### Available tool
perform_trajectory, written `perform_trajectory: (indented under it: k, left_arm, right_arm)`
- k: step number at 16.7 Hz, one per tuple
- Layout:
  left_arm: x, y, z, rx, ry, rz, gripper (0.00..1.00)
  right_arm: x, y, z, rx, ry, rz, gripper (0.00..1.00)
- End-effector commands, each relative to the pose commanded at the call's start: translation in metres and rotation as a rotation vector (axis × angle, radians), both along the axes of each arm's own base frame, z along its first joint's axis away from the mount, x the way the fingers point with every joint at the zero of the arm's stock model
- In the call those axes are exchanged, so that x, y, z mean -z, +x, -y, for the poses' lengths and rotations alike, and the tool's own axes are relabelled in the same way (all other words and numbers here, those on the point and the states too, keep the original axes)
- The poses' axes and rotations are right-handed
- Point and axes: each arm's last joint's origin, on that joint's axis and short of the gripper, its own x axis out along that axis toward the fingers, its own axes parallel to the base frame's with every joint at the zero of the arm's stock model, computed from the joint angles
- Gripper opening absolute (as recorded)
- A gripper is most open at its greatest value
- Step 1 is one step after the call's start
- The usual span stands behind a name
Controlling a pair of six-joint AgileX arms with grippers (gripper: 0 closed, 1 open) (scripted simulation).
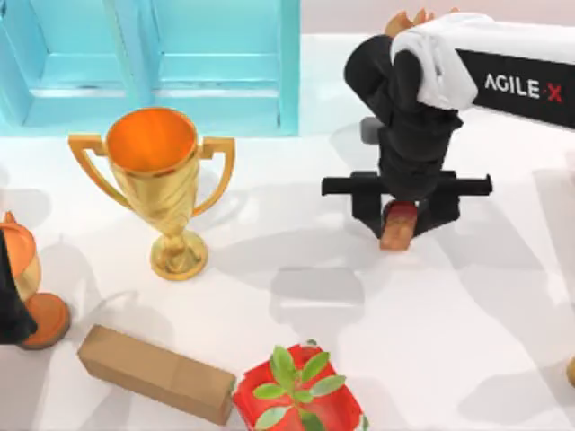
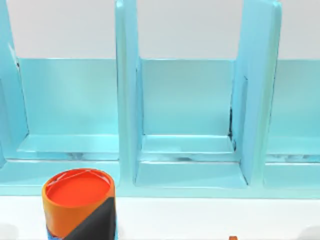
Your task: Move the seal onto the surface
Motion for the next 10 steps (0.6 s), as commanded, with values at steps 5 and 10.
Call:
perform_trajectory:
  k: [5,10]
  left_arm:
    - [0.0,0.0,0.0,0.0,0.0,0.0,1.0]
    - [0.0,0.0,0.0,0.0,0.0,0.0,1.0]
  right_arm:
    - [0.0,0.0,0.0,0.0,0.0,0.0,0.53]
    - [0.0,0.0,0.0,0.0,0.0,0.0,0.9]
